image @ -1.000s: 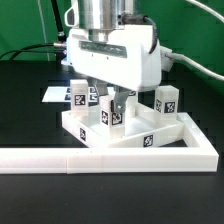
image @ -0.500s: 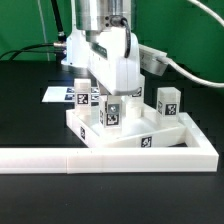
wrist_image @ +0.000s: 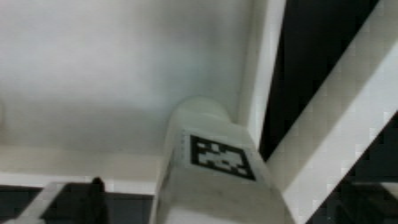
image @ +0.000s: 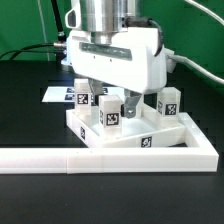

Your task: Assemble square table

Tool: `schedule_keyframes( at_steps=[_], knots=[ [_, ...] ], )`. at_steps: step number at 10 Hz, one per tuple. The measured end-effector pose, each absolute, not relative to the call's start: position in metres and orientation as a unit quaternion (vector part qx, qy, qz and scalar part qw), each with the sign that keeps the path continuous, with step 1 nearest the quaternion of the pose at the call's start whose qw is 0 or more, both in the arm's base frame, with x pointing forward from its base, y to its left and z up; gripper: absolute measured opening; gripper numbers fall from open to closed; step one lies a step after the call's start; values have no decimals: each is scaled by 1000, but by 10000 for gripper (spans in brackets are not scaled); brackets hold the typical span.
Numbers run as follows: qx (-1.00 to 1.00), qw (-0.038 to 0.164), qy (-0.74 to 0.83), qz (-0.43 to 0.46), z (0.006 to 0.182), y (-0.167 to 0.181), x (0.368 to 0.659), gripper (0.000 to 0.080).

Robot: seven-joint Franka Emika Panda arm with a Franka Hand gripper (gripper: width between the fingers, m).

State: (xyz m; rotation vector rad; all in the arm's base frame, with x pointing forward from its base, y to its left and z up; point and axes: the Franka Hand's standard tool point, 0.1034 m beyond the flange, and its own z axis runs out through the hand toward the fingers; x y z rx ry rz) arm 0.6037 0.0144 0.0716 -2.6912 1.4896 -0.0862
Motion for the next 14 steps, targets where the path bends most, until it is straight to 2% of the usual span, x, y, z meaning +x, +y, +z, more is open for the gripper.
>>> schedule_keyframes(
  at_steps=[5,12,14],
  knots=[
    [-974,21,221,-36,73,19,604,649],
    [-999,11,1,-40,73,8,604,649],
    [-999,11,6,-39,73,9,604,403]
  ],
)
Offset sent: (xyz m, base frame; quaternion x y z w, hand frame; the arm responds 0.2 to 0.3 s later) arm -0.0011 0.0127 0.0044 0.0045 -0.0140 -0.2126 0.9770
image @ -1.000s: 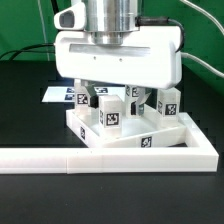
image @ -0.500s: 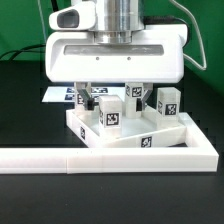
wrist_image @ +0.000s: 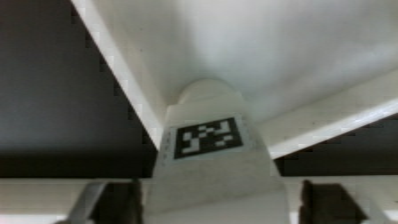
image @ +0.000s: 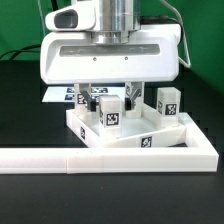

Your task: Assemble square table

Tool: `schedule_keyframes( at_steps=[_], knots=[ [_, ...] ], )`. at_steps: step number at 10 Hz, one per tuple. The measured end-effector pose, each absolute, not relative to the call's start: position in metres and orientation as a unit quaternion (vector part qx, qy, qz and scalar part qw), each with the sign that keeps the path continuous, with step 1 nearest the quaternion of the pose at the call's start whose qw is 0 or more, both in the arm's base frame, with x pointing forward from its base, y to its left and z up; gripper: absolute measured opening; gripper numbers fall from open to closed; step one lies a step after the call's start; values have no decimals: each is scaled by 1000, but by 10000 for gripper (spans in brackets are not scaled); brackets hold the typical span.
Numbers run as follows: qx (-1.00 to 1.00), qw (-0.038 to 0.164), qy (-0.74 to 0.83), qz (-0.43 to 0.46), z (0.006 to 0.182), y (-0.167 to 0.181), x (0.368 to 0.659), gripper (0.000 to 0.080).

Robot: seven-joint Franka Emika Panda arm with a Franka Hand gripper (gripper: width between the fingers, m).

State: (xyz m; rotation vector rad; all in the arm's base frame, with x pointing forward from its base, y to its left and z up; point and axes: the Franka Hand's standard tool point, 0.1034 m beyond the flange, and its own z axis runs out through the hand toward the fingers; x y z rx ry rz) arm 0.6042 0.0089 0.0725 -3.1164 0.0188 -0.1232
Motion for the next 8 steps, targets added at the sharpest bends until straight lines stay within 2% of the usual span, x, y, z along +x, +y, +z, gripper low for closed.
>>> schedule_keyframes(
  at_steps=[1,3,8],
  knots=[
    [-999,10,13,-40,73,5,604,292],
    [-999,10,25,-39,72,3,604,292],
    [-984,15,175,-41,73,2,605,291]
  ],
)
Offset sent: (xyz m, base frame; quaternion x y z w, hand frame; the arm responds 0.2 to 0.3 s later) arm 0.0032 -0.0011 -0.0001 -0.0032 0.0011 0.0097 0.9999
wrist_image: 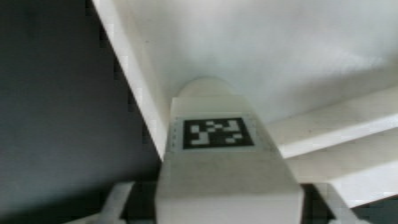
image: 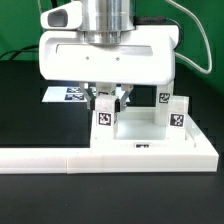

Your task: Assemble square table

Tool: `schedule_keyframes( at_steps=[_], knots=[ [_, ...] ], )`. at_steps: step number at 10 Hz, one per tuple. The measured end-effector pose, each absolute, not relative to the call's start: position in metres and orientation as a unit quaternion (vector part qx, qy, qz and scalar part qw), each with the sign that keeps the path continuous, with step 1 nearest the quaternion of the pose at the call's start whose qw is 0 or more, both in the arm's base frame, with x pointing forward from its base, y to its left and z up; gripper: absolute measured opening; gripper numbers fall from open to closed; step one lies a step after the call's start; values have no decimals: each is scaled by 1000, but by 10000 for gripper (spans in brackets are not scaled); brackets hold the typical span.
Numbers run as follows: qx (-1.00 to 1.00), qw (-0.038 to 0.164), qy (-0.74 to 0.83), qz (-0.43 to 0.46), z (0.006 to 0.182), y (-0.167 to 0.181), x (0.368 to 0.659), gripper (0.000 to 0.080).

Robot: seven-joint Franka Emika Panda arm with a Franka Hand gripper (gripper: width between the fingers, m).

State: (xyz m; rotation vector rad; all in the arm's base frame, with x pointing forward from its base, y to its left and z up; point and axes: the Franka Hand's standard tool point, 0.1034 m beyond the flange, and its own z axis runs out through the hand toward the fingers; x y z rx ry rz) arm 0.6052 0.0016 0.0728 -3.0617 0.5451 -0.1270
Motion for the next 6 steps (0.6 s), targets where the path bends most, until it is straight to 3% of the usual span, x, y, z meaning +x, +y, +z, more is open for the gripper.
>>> schedule_keyframes(
  at_steps=[4,5,6],
  knots=[
    [-984,15,175,-41,73,1,605,292],
    [-984,15,175,-41,73,1,605,472],
    [-984,15,175,-41,73,1,605,589]
  ],
)
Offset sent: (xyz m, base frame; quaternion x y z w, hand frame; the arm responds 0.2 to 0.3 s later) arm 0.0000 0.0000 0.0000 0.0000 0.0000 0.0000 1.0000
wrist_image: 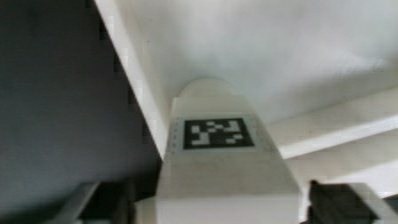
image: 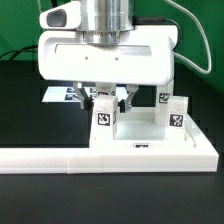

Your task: Assemble square table

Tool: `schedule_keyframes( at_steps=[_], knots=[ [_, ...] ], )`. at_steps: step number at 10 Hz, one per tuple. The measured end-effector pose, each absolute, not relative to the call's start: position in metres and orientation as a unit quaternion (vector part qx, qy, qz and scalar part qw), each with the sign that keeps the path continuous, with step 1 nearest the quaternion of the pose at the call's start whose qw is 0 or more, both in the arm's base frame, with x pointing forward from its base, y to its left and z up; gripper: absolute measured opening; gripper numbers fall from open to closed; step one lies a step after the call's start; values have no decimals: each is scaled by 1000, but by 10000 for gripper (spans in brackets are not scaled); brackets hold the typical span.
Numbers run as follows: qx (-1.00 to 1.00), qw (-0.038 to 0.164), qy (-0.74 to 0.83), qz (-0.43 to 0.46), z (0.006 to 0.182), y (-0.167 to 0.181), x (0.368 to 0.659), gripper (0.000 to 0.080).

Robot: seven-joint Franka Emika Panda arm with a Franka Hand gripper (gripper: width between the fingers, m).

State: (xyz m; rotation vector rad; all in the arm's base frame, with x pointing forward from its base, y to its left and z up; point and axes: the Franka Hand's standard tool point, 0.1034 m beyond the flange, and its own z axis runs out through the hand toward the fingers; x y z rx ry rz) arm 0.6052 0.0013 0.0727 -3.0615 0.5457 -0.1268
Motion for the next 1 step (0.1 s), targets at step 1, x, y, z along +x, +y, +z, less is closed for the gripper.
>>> schedule_keyframes(
  at_steps=[1],
  knots=[
    [-984,15,175,-41,73,1,605,589]
  ],
)
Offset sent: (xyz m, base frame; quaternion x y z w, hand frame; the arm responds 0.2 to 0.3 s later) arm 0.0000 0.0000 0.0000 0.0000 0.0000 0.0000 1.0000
